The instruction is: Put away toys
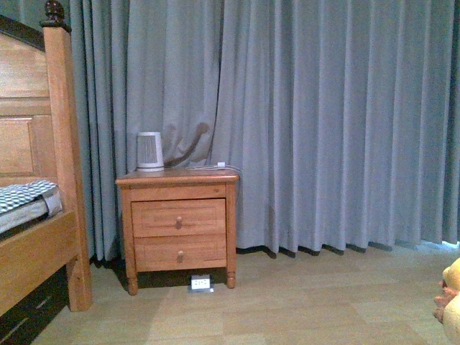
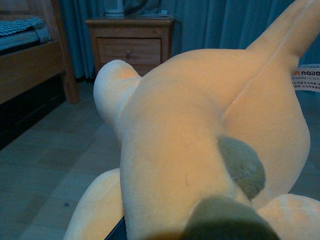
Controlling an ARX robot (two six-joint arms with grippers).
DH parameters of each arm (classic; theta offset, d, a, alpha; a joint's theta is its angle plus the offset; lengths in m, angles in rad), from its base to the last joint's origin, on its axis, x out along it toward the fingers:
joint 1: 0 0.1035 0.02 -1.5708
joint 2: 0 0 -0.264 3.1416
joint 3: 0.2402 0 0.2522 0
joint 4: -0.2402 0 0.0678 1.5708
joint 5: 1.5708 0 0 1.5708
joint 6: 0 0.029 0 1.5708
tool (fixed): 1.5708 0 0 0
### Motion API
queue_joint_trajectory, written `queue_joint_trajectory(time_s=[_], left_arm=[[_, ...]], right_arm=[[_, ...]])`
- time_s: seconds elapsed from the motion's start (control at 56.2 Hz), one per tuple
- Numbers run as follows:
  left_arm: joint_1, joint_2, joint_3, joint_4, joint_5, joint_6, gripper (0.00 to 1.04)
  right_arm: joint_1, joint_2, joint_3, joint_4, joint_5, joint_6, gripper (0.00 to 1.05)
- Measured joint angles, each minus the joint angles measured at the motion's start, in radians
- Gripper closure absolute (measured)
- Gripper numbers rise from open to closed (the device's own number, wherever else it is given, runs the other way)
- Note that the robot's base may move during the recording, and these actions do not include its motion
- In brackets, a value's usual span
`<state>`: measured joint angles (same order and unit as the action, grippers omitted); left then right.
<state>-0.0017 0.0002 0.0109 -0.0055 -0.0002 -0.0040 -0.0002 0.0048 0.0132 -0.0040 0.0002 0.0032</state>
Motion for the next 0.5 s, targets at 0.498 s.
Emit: queue_joint_trajectory(time_s=[0.498], left_arm=[[0.000,0.000,0.000,0.000,0.000,0.000,0.06]], right_arm=[[0.000,0.000,0.000,0.000,0.000,0.000,0.88]])
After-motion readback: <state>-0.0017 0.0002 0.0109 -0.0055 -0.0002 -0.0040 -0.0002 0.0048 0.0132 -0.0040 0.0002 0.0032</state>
